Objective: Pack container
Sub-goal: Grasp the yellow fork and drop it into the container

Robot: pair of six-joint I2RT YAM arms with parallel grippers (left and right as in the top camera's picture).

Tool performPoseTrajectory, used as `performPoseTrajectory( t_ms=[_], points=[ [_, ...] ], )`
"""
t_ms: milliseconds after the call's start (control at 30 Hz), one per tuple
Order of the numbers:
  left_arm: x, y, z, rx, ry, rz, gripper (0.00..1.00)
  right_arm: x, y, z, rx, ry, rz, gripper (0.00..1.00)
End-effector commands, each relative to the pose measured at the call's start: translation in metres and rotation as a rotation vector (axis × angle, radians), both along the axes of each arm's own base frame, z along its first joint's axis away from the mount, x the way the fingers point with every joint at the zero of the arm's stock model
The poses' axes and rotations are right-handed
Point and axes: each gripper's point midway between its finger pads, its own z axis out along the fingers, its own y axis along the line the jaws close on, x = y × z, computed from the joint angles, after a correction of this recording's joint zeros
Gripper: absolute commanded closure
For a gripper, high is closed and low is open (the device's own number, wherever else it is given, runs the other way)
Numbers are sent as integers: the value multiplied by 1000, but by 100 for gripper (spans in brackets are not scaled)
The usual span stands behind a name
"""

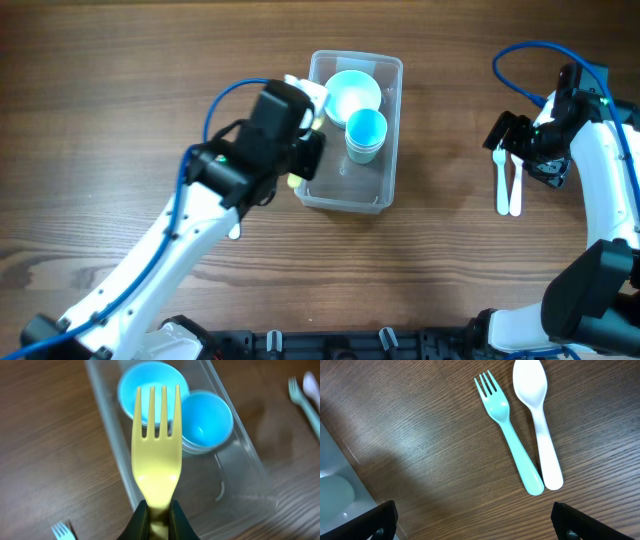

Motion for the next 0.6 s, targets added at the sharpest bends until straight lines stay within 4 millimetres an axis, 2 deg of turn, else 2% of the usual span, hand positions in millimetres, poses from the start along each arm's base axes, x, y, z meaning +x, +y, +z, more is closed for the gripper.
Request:
performPoseTrajectory(
  t_ms=[0,100,267,367,500,567],
  points=[
    [-18,-38,-40,196,-19,-410,96,0,4,-4,13,13,7,0],
    [-36,-63,-67,342,-75,-764,96,0,4,-4,13,13,7,0],
    [-46,-74,-88,461,-127,-1013,96,0,4,-4,13,12,7,0],
    [-45,-75,-100,507,-139,-1099,96,0,4,-4,13,12,7,0],
    [-34,-82,-97,524,-210,-1116,93,-1,4,-4,15,18,7,0],
    [-29,-84,-94,526,-232,-1099,75,-2,4,-5,15,20,8,0]
  ],
)
